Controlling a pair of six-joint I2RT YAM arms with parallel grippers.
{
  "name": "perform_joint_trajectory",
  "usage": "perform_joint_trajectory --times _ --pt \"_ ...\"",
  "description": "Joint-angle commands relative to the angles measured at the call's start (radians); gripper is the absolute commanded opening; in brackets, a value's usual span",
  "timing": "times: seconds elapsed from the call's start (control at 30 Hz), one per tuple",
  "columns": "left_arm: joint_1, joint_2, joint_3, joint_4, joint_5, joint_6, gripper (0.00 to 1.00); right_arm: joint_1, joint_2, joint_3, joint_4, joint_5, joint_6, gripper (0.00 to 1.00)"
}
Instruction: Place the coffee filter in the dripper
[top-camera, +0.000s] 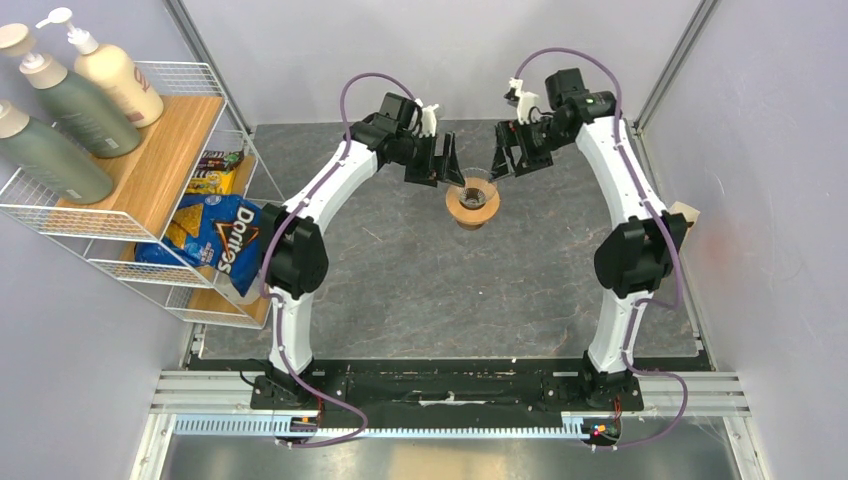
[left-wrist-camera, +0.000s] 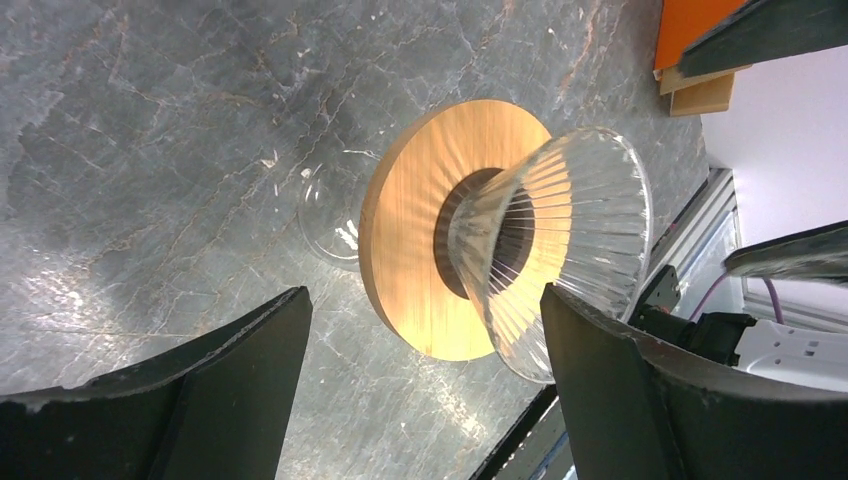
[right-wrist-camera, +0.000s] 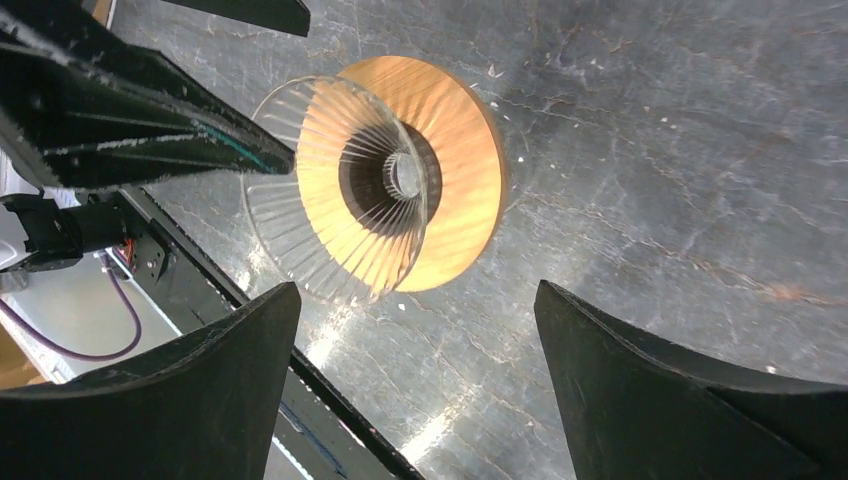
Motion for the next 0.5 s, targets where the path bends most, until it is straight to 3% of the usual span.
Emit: perform_joint_trajectory --times 0.0,0.13,0.47 --pt "0.008 -0.114 0.052 0.046 -0.023 0.067 0.92 -0.025 -0.131 0.026 -0.029 0.020 -0.035 0.95" --pt "0.008 -0.164 0.076 0.051 -0.057 0.122 0.93 -0.066 -0.259 -0.039 -0.047 0.103 -0.043 0.96" --pt "0.001 -0.229 0.051 0.042 -0.064 0.109 0.94 -0.158 -0.718 -0.423 -0.088 0.576 -0.172 0.94"
